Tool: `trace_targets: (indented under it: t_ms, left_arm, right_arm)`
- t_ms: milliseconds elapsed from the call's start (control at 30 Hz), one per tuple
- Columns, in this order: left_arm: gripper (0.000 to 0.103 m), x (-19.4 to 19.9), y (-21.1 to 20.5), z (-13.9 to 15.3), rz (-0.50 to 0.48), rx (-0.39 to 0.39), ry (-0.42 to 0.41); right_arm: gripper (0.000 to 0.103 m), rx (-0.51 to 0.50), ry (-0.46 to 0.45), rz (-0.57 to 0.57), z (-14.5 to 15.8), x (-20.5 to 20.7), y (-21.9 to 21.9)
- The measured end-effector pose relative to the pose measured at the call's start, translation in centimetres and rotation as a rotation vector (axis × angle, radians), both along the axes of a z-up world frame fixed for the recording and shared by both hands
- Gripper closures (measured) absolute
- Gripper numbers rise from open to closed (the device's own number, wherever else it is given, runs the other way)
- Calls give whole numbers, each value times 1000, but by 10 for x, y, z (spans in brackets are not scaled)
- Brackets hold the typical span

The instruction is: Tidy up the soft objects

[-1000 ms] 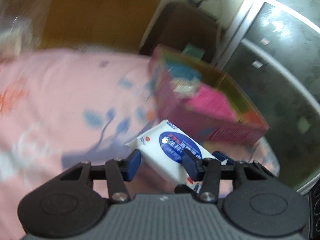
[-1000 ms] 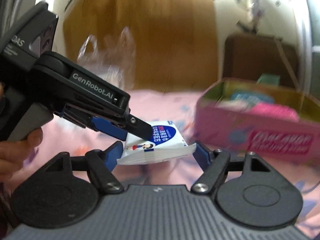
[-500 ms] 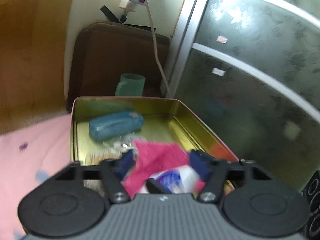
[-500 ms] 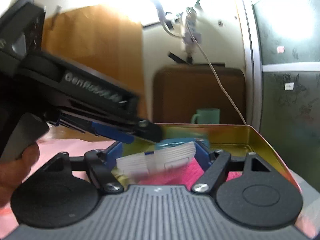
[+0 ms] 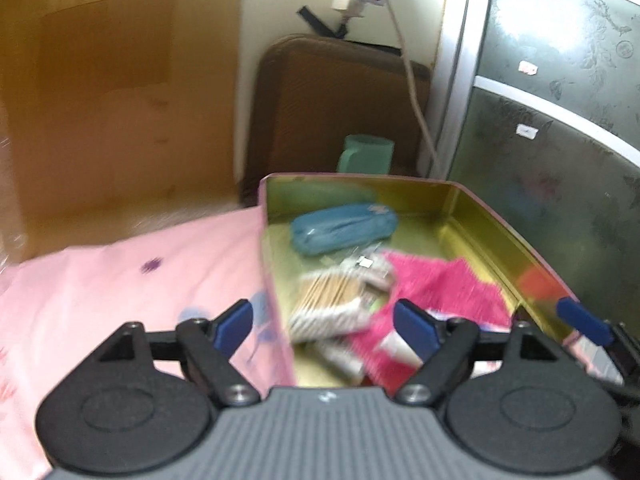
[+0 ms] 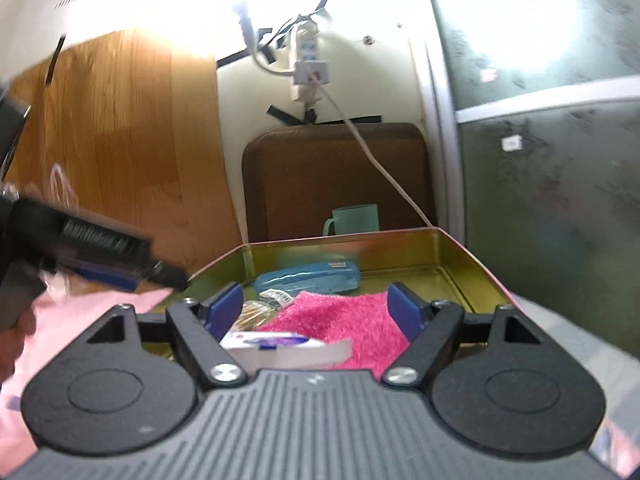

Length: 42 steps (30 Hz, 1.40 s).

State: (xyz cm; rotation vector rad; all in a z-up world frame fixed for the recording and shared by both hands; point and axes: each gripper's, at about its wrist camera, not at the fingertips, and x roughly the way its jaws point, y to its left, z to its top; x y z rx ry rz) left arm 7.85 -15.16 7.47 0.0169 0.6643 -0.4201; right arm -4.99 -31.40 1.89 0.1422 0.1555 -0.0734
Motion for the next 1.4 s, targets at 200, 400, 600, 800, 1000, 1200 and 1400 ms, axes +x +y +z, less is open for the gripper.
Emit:
trace_targets:
  t_ms: [200, 400, 600, 800, 1000, 1200, 1400]
  left_arm:
    - [10, -48, 34, -2, 51, 21, 4]
    - [7, -76, 63, -3, 112, 62, -34]
    - [6, -87, 80, -5, 162, 80, -41]
    - [0, -102, 86, -3, 177, 94, -62]
    - [0, -110, 88, -12, 171, 109, -27]
    - [0, -125, 93, -25, 212, 134, 15]
    - [0, -148, 98, -34, 242, 134, -33]
  right_arm:
    - [22, 84, 14, 17, 1, -25, 18]
    - [34, 259, 142, 214, 11, -17, 24]
    - [48, 529, 446, 346, 22, 78, -9]
    - [46, 416, 565, 88, 41, 136, -19]
    - [41, 293, 303, 131, 61, 69, 21]
    - [33, 172, 91, 122, 42, -28, 71]
    - [30, 167, 69, 113, 11, -78, 99]
